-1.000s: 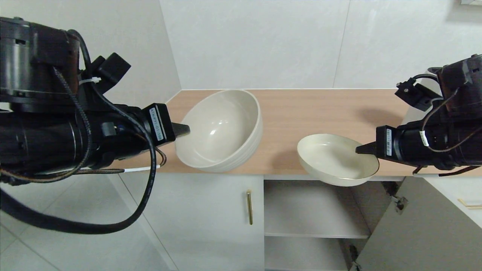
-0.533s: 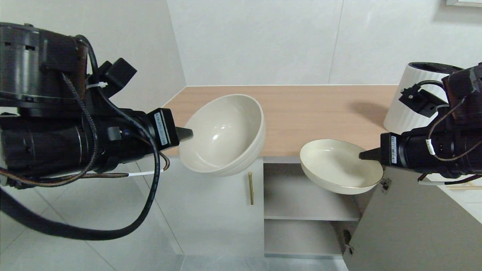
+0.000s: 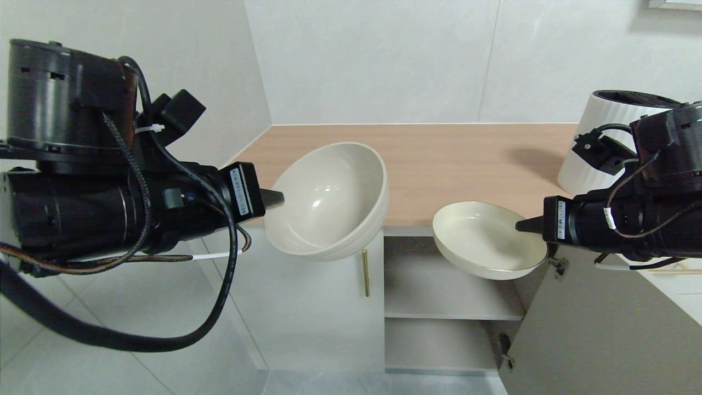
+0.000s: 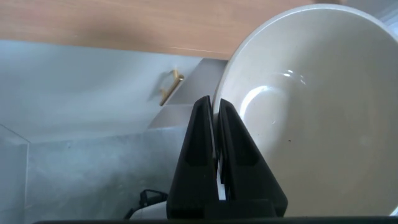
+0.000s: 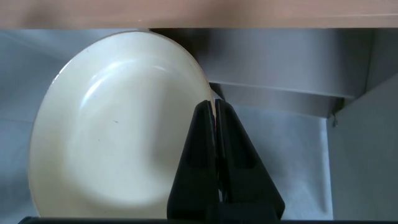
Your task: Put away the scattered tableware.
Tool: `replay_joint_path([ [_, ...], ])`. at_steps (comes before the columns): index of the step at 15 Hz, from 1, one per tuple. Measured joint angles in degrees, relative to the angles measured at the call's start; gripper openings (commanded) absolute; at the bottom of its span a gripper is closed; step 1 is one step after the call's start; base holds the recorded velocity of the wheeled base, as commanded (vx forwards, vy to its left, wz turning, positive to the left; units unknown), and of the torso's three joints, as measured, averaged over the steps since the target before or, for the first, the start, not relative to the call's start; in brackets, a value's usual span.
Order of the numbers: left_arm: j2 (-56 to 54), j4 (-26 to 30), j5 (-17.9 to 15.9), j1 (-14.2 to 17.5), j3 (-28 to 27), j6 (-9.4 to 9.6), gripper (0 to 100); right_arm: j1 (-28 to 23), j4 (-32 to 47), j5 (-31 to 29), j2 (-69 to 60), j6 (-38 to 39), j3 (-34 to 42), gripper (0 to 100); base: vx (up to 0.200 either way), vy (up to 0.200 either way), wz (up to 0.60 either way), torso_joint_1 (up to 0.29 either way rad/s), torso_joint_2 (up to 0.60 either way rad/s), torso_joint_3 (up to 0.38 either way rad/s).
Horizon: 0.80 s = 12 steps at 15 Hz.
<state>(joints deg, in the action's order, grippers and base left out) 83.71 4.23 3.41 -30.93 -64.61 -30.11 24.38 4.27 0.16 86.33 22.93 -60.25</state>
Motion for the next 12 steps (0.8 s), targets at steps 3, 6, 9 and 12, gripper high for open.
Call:
replay_joint_path([
  [3,0.3,0.0,0.0,0.0,0.0,0.00,0,-0.4,0.0,-0.1,0.7,0.0,0.0,0,0.000,0.000,0.00,-0.076,0.18,0.109],
  [6,0.5,0.0,0.1,0.0,0.0,-0.02,0,-0.4,0.0,-0.1,1.1,0.0,0.0,0,0.000,0.000,0.00,-0.162,0.44,0.264],
  [9,0.5,0.0,0.1,0.0,0.0,0.01,0,-0.4,0.0,-0.1,1.4,0.0,0.0,0,0.000,0.000,0.00,-0.172,0.46,0.299],
  [12,0.6,0.0,0.1,0.0,0.0,0.01,0,-0.4,0.0,-0.1,1.6,0.0,0.0,0,0.000,0.000,0.00,-0.154,0.46,0.315],
])
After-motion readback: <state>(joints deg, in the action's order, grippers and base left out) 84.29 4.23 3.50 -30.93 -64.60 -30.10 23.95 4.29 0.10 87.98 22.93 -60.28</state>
